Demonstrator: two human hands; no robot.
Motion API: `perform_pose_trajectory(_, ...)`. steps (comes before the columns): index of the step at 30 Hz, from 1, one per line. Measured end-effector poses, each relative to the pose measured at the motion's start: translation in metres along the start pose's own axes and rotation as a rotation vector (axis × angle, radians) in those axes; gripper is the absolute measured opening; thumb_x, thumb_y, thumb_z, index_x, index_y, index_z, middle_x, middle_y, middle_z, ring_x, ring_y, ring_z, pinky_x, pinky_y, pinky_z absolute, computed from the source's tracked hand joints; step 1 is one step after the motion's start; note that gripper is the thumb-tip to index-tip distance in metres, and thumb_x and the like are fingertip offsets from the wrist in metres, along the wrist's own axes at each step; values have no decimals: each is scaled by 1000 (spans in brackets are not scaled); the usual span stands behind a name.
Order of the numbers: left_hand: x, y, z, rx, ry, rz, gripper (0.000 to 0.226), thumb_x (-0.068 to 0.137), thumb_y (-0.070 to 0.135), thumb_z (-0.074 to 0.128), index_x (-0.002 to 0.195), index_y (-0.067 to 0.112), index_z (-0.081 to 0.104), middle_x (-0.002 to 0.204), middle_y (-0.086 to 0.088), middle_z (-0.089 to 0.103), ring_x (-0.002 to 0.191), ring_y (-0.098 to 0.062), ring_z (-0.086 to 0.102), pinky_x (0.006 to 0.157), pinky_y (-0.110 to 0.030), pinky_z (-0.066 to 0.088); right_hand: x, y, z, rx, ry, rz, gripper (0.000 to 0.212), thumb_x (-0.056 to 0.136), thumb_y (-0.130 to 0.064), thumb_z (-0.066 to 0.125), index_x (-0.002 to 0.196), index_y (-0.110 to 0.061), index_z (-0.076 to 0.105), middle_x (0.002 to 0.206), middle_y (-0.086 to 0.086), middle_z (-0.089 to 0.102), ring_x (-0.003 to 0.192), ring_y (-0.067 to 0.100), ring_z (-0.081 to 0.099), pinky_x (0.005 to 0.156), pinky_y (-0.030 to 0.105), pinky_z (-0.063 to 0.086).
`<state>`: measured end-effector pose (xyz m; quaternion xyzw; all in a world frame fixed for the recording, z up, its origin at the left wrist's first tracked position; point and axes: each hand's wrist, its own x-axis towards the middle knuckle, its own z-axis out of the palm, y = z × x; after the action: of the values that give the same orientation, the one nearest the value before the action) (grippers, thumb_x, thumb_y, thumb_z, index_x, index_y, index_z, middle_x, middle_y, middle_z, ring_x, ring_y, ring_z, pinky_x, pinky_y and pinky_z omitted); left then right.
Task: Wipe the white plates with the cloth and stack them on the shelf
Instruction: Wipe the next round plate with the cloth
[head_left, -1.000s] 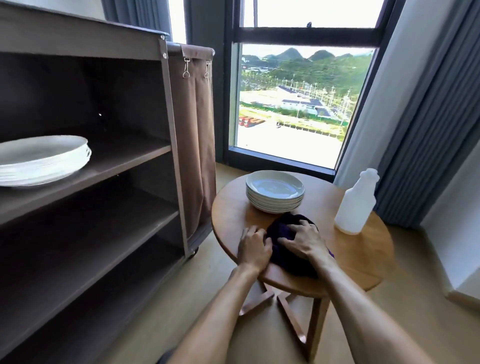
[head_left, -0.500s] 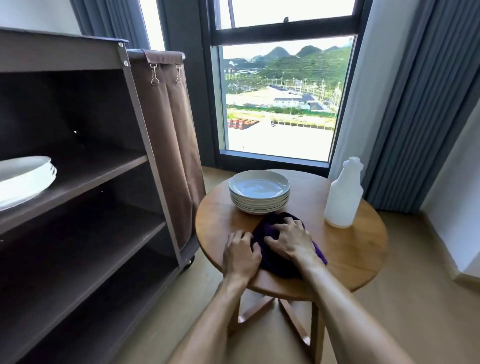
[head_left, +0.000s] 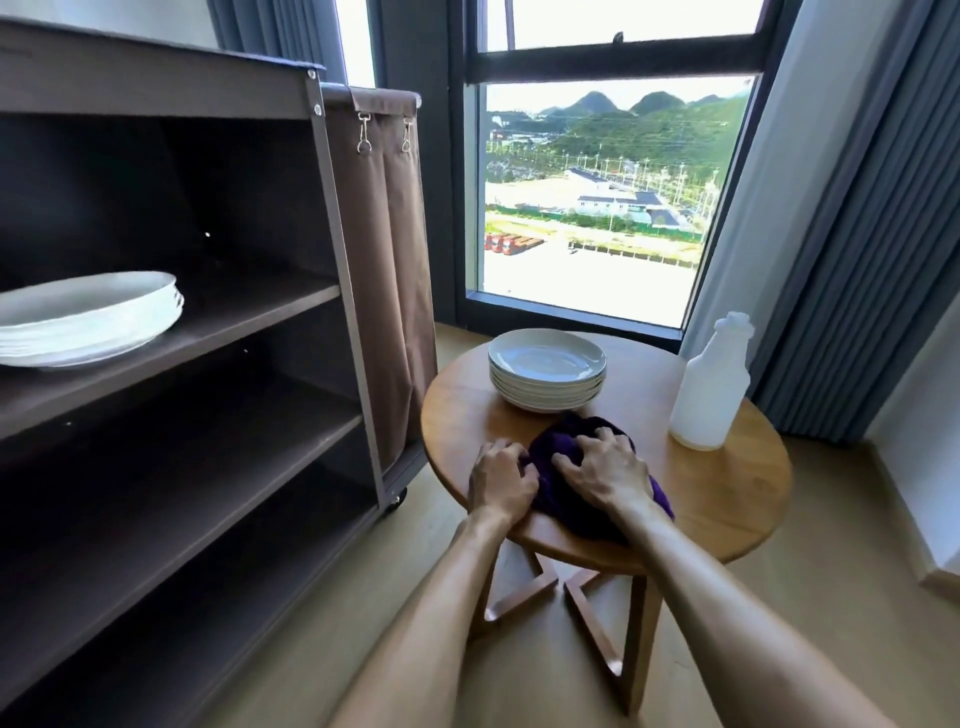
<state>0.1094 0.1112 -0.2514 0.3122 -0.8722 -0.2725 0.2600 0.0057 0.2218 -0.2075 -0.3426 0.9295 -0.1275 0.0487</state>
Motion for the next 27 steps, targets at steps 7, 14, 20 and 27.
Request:
perform_pose_trajectory(7,5,-4,15,48,102,37,23,94,25,55,101,11,71,110,-8,68,108,-27,57,92,-41,50,15,-8,16,-54,138,48,42,94,-46,45,120,-21,66,131,11,57,123,33,51,100,47,43)
perform_pose_trajectory(14,3,1,14,98,89,62,24,95,22,55,107,6,69,116,-13,68,111,-31,58,95,-39,47,12,-8,17,-77,158,61,45,93,-46,45,122,-18,65,133,13,57,123,33,51,101,49,41)
perform_pose_trajectory(20,1,6,10,106,96,66,21,93,19,58,104,3,68,112,-17,69,109,-35,58,95,-40,45,9,-7,13,-39,171,71,46,90,-46,50,121,-17,66,131,13,58,122,34,51,100,47,41)
perform_pose_trajectory(27,0,4,12,122,70,58,24,93,20,58,104,1,69,113,-18,68,109,-36,57,93,-41,45,9,-6,17,-32,179,75,45,87,-44,52,119,-16,67,130,14,58,121,34,52,100,48,41)
